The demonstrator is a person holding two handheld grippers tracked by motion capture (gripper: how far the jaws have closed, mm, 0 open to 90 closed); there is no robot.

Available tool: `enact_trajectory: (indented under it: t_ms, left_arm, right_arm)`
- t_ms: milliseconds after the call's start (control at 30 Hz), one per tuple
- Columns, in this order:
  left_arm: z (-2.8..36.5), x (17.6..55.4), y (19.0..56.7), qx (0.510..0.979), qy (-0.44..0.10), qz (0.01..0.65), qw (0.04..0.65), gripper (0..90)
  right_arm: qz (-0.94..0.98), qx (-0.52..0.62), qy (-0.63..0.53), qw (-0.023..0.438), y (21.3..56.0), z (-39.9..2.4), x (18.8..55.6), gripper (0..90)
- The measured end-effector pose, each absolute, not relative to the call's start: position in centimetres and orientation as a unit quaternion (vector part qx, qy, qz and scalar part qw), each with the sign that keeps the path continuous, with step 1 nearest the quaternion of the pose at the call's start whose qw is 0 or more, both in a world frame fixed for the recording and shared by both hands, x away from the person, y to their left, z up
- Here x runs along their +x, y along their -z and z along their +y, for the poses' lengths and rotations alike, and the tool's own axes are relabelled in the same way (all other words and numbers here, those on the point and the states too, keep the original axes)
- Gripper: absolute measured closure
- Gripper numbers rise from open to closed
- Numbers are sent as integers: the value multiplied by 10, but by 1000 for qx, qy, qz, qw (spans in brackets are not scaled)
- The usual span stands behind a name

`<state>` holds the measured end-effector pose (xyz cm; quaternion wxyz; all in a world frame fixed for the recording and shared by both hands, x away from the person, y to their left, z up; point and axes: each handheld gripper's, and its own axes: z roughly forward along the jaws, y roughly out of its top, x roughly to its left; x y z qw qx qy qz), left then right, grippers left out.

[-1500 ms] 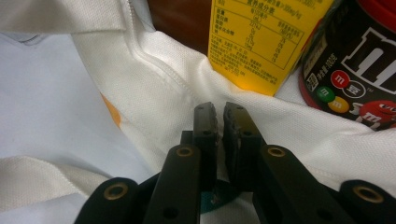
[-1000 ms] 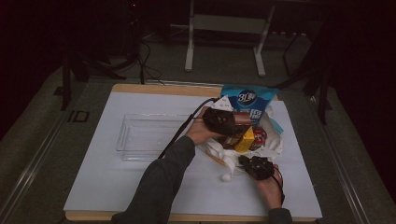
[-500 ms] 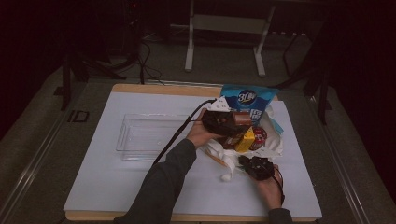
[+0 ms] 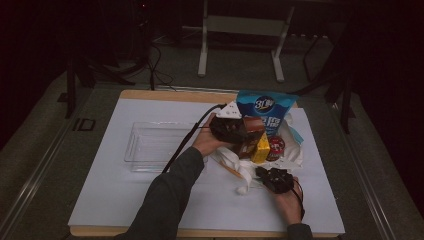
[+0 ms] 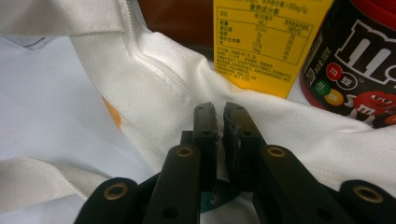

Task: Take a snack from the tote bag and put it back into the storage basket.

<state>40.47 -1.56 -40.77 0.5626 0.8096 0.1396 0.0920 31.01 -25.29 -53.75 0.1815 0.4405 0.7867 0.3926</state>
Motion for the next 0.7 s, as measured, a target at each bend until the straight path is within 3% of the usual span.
enact_trajectory:
  t_ms: [700]
  left_arm:
    - [20, 386, 364, 782, -124, 142, 594, 421]
  right_arm:
    - [786, 441, -395, 179, 538, -254, 310, 836]
